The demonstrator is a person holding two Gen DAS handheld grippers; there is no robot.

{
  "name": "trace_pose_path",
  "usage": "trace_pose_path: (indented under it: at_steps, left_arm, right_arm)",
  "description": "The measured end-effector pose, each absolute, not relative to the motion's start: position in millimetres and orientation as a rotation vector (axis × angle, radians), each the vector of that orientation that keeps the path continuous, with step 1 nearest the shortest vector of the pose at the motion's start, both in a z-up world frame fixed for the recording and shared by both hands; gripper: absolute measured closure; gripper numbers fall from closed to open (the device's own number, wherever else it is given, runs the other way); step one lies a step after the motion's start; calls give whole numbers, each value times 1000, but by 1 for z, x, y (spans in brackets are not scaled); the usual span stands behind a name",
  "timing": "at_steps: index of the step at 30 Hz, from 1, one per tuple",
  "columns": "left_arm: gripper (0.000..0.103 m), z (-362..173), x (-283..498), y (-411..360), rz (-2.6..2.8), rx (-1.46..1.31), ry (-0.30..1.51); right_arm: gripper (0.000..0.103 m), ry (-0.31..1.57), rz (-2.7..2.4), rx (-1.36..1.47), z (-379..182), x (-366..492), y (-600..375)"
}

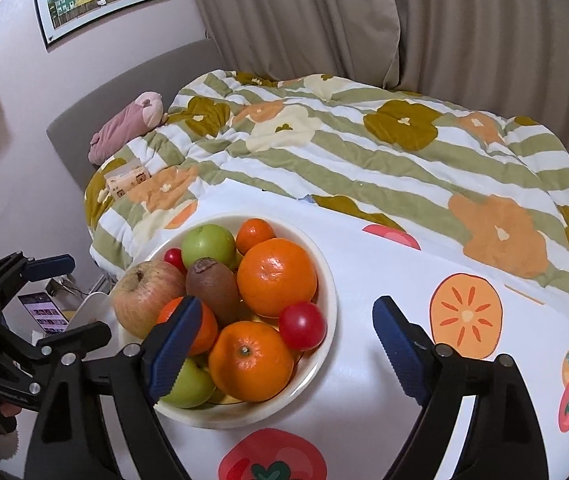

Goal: Organize fruits

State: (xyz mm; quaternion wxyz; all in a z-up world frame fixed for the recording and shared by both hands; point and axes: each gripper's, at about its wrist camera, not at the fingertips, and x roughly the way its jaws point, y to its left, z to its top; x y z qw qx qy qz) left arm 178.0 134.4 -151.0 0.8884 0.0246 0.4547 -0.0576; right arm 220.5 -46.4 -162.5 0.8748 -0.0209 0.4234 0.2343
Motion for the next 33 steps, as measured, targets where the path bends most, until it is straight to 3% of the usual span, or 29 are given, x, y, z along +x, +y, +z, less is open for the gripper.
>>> trace_pose_path:
  at_steps: [4, 8, 19, 33]
  left_arm:
    - [0, -131, 170, 127, -129, 60, 910]
    - [0, -104, 159, 116, -138, 67, 865]
    - [0, -34, 113, 75, -161, 30, 786]
    - [0, -3, 42, 37, -138, 25, 704]
  right_arm:
    - [18, 855, 484, -33, -143, 209, -53]
    - [0, 819, 464, 1, -116, 192, -67]
    - [0, 792, 205, 58, -38, 118, -125]
    - [1, 784, -65, 50, -10, 32, -174]
